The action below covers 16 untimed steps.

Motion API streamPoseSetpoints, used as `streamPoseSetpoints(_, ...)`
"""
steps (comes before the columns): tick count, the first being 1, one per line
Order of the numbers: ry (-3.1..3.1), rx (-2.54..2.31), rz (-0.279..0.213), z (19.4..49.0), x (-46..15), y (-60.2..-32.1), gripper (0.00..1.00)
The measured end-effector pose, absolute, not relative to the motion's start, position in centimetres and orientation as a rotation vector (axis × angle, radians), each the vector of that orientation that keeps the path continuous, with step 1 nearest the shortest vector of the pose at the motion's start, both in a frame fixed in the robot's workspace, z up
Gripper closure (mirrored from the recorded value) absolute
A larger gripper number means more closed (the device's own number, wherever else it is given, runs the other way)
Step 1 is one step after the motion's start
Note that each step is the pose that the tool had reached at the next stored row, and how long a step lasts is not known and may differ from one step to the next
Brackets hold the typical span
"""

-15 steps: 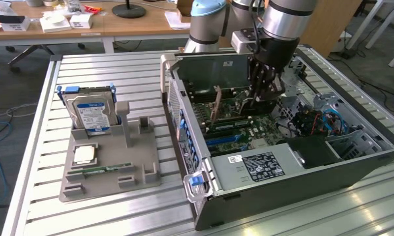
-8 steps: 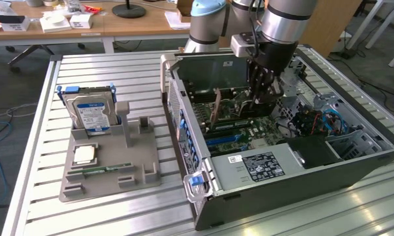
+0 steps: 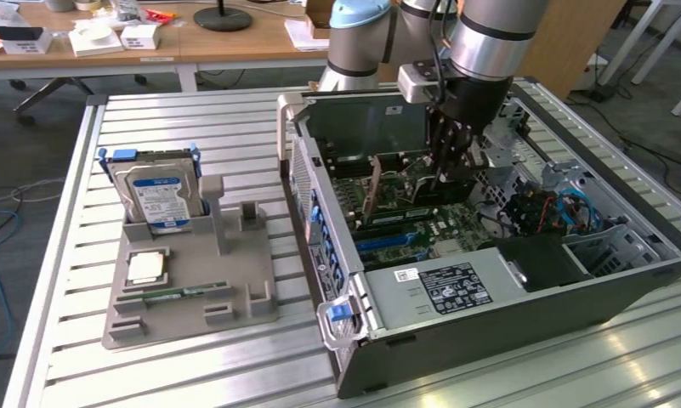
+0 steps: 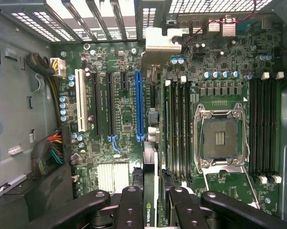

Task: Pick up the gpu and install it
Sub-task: 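Insert the gpu into the slot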

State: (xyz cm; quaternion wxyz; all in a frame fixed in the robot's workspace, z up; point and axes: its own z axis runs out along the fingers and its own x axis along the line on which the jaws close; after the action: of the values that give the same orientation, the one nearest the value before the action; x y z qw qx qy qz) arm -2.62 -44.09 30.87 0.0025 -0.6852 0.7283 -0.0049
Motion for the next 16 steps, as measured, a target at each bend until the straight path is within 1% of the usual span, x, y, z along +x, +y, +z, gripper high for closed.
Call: streamPoseSetpoints(16, 2.282, -2.147, -0.009, 30.85, -2.62, -44.88, 0.75)
